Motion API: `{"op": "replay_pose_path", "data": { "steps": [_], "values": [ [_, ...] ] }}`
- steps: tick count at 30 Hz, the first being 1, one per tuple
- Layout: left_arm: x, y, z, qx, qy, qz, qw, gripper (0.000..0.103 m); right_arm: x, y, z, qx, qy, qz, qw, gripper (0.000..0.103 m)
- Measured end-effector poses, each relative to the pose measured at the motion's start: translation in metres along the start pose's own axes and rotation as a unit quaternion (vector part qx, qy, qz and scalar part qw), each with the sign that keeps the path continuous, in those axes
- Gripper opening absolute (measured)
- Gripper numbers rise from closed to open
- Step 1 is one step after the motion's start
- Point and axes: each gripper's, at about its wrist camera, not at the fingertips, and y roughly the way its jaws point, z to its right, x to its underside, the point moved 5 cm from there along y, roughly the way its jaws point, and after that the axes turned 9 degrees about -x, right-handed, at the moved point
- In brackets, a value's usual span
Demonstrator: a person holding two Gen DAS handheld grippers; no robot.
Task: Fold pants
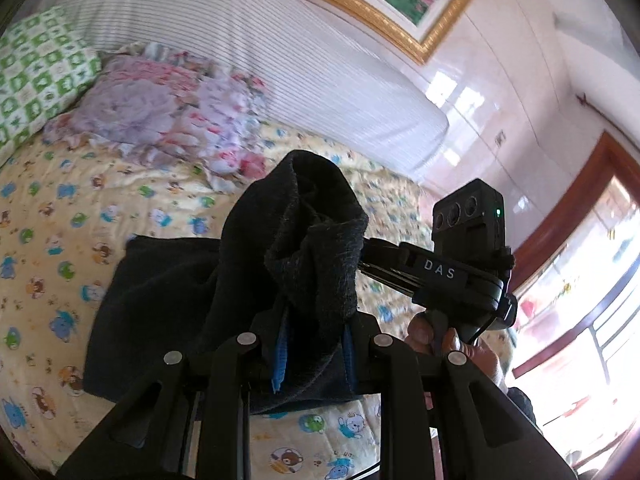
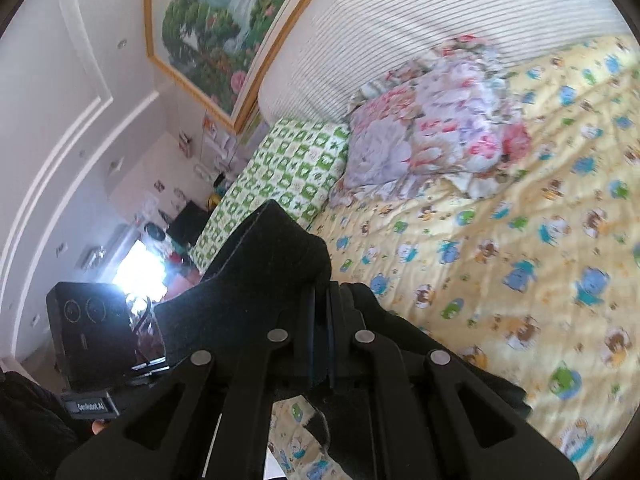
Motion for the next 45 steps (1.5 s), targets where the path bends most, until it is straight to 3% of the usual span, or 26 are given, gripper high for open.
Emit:
{"op": "replay_pose_path", "data": {
  "steps": [6, 17, 23, 25, 27, 32, 33, 35, 36, 37, 42, 45],
  "values": [
    [0.029, 0.036, 0.023, -0.017, 0.052, -0.032, 0.998, 0.022, 0.022, -0.021, 0.03, 0.023, 0.03, 0.016, 0.999, 0.006],
    [0.057, 0.071, 0.027, -0.002, 0.062, -0.085, 0.9945, 0.022, 0.051, -0.051, 0.062, 0.119, 0.06, 0.045, 0.99, 0.009],
    [0.057, 0.071, 0.029, 0.0, 0.063, -0.084, 0.9945, 0.024, 0.058, -0.073, 0.06, 0.13, 0.074, 0.072, 0.986, 0.01],
    [0.058, 0.071, 0.029, 0.005, 0.061, -0.085, 0.9945, 0.033, 0.061, -0.076, 0.061, 0.135, 0.081, 0.073, 0.985, 0.01],
    [0.058, 0.069, 0.03, 0.023, 0.052, -0.091, 0.9942, 0.053, 0.064, -0.079, 0.061, 0.143, 0.084, 0.075, 0.983, 0.01],
    [0.061, 0.063, 0.034, 0.038, 0.056, -0.096, 0.993, 0.054, 0.067, -0.086, 0.051, 0.16, 0.083, 0.081, 0.98, 0.011],
    [0.061, 0.061, 0.033, 0.043, 0.053, -0.098, 0.9929, 0.055, 0.067, -0.088, 0.047, 0.167, 0.081, 0.084, 0.979, 0.012],
    [0.06, 0.054, 0.03, 0.051, 0.05, -0.096, 0.9928, 0.056, 0.066, -0.095, 0.04, 0.179, 0.079, 0.093, 0.976, 0.028],
    [0.059, 0.05, 0.028, 0.052, 0.05, -0.093, 0.993, 0.057, 0.066, -0.098, 0.037, 0.184, 0.076, 0.099, 0.975, 0.048],
    [0.058, 0.045, 0.025, 0.052, 0.048, -0.089, 0.9935, 0.057, 0.065, -0.101, 0.032, 0.188, 0.07, 0.105, 0.974, 0.061],
    [0.049, 0.023, 0.001, 0.047, 0.028, -0.072, 0.9959, 0.061, 0.061, -0.1, 0.011, 0.202, 0.048, 0.112, 0.972, 0.061],
    [0.042, 0.015, -0.021, 0.024, 0.015, -0.06, 0.9978, 0.061, 0.06, -0.09, 0.001, 0.205, 0.038, 0.105, 0.972, 0.061]
  ]
}}
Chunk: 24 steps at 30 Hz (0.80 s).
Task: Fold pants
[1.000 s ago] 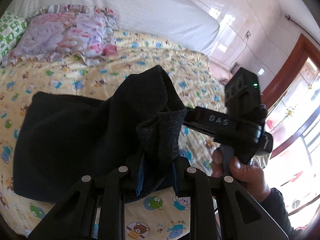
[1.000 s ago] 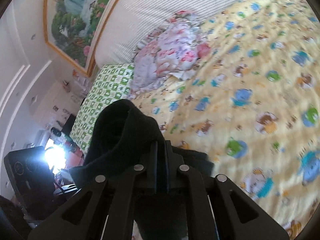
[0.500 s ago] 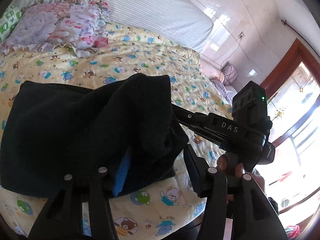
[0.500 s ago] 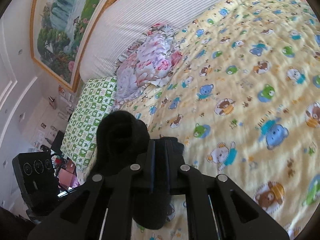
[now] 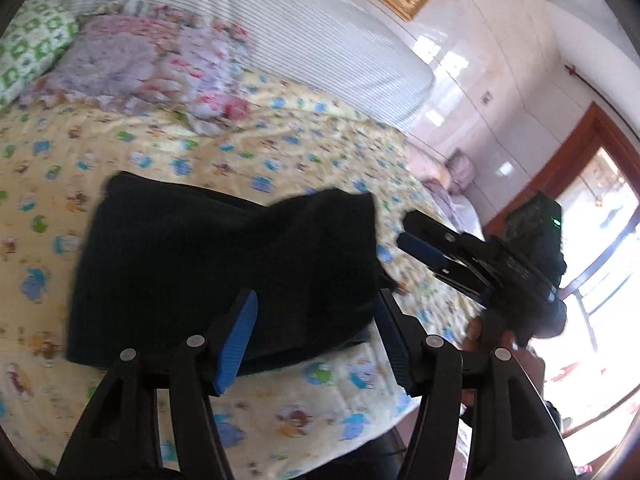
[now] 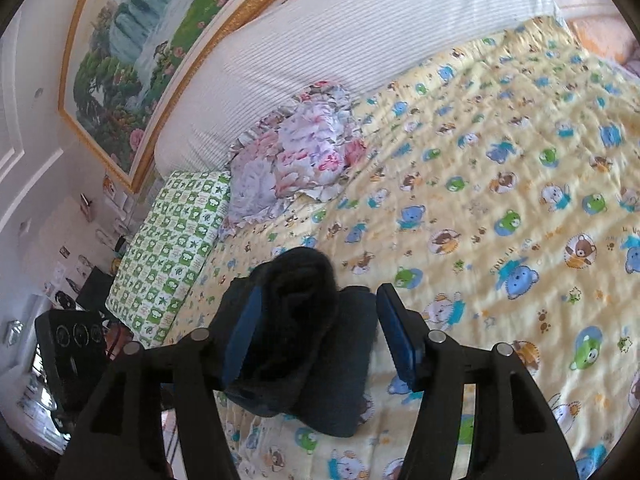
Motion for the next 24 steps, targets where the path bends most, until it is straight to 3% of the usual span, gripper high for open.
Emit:
{"op": "replay_pose_path", "data": {
  "steps": [11, 13, 15, 24],
  "values": [
    [-0.013, -0.016, -0.073, -0.05, -0.064, 0.016, 0.9966, 0.062, 0.019, 0.024, -0.022, 0.065, -0.037, -0.038, 0.996, 0.063],
    [-0.014, -0.017, -0.085, -0.056, -0.073, 0.015, 0.9957, 0.063, 0.021, 0.024, -0.022, 0.075, -0.037, -0.038, 0.996, 0.074],
    [-0.014, -0.017, -0.093, -0.061, -0.08, 0.014, 0.9949, 0.063, 0.023, 0.025, -0.024, 0.087, -0.043, -0.039, 0.994, 0.076],
    [-0.013, -0.008, -0.119, -0.073, -0.099, 0.002, 0.9924, 0.064, 0.029, 0.028, -0.017, 0.098, -0.019, -0.043, 0.994, 0.076]
  ]
}}
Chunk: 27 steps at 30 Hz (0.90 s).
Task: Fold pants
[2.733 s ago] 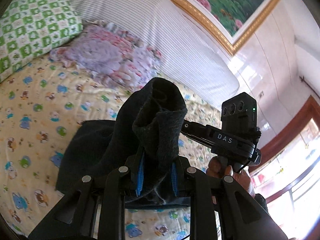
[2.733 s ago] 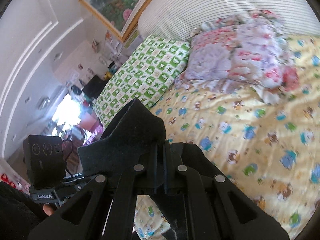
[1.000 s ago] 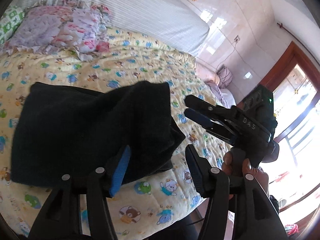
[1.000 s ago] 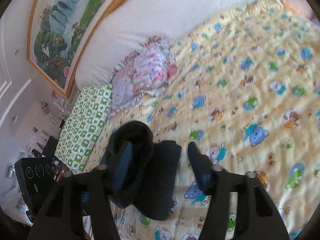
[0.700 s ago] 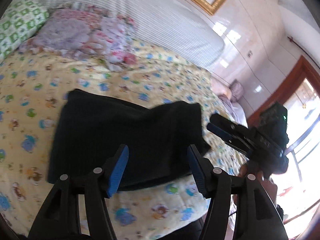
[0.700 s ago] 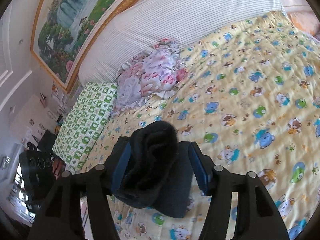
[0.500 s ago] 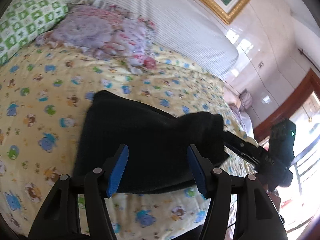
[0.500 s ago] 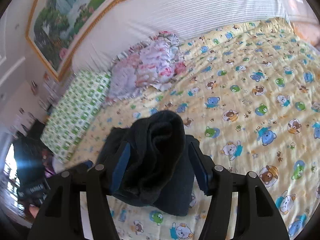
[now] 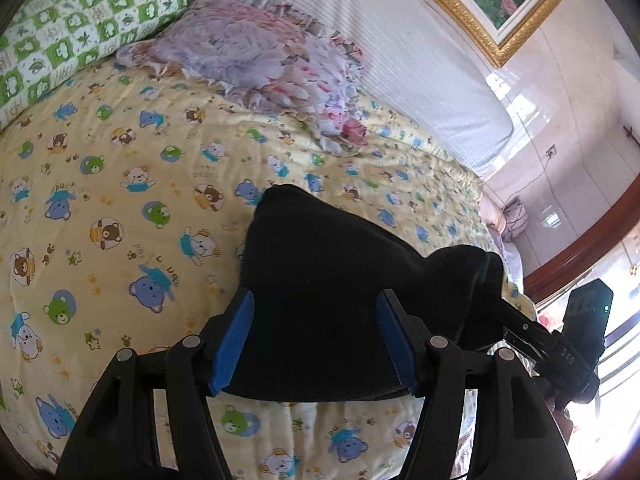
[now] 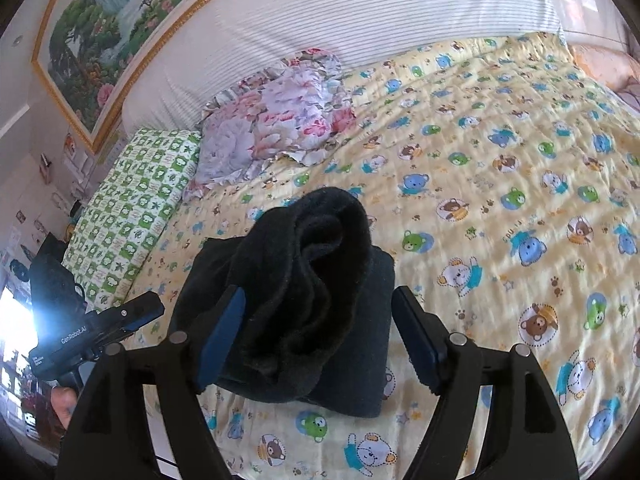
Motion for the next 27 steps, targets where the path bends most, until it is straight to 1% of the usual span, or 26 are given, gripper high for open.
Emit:
{"op": "replay_pose_path", "data": {
  "steps": [5, 10, 13, 18, 21, 24, 27],
  "values": [
    [0.0, 0.006, -0.007, -0.005, -0.008, -0.007, 0.9999, 0.065, 0.005, 0.001, 0.006, -0.004, 0.018, 0.0, 1.0, 0.077],
    [0.001, 0.014, -0.011, -0.016, -0.004, -0.017, 0.9997, 0.065, 0.008, 0.002, 0.009, -0.001, 0.018, 0.001, 1.0, 0.08],
    [0.002, 0.022, -0.013, -0.019, -0.003, -0.029, 0.9994, 0.065, 0.011, 0.003, 0.013, 0.0, 0.022, -0.002, 1.0, 0.081],
    [0.005, 0.031, -0.016, -0.021, -0.003, -0.04, 0.999, 0.068, 0.02, 0.002, 0.029, 0.023, 0.02, -0.003, 1.0, 0.081],
    [0.006, 0.037, -0.017, -0.022, -0.005, -0.046, 0.9987, 0.068, 0.023, 0.002, 0.034, 0.007, 0.036, -0.005, 0.999, 0.081],
    [0.005, 0.043, -0.018, -0.023, -0.008, -0.052, 0.9984, 0.068, 0.024, 0.004, 0.029, -0.011, 0.035, -0.004, 0.999, 0.081],
    [0.005, 0.048, -0.018, -0.022, -0.009, -0.058, 0.9981, 0.068, 0.027, 0.012, 0.027, -0.037, 0.04, -0.014, 0.998, 0.08]
  ]
}}
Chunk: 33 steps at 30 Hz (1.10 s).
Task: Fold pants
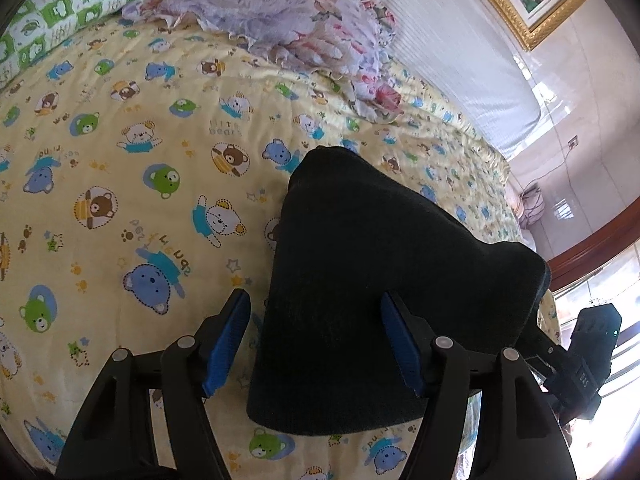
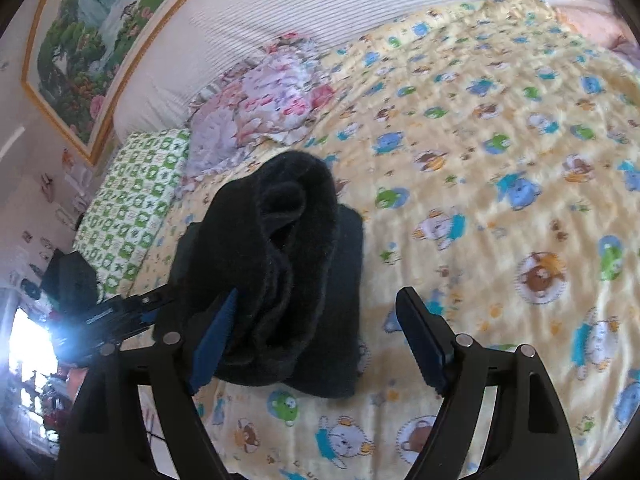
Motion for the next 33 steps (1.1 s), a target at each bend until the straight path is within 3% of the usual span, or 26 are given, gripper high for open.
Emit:
{"op": "replay_pose_path", "data": {
  "steps": [8, 12, 16, 20, 33],
  "values": [
    [0.0, 0.016, -0.001, 0.005, -0.005, -0.016, 0.9999, 0.066, 0.006, 0.013, 0.006, -0.054, 0.034, -0.003, 0.998, 0.072],
    [0.0, 0.019, 0.001, 0.021, -0.012, -0.023, 0.9994, 0.054, 0.006, 0.013, 0.005, -0.055, 0.027, 0.0, 0.998, 0.07],
    [0.001, 0.016, 0.006, 0.016, 0.007, -0.012, 0.9998, 0.043, 0.008, 0.01, 0.001, -0.058, 0.01, 0.01, 0.998, 0.059],
    [-0.001, 0.009, 0.005, 0.033, -0.008, -0.006, 0.9994, 0.033, 0.006, 0.009, -0.002, -0.057, 0.0, 0.015, 0.998, 0.054],
    [-0.01, -0.026, 0.011, 0.045, 0.0, 0.04, 0.9982, 0.027, -0.012, 0.007, -0.022, -0.072, -0.024, 0.026, 0.997, 0.046]
  ]
}}
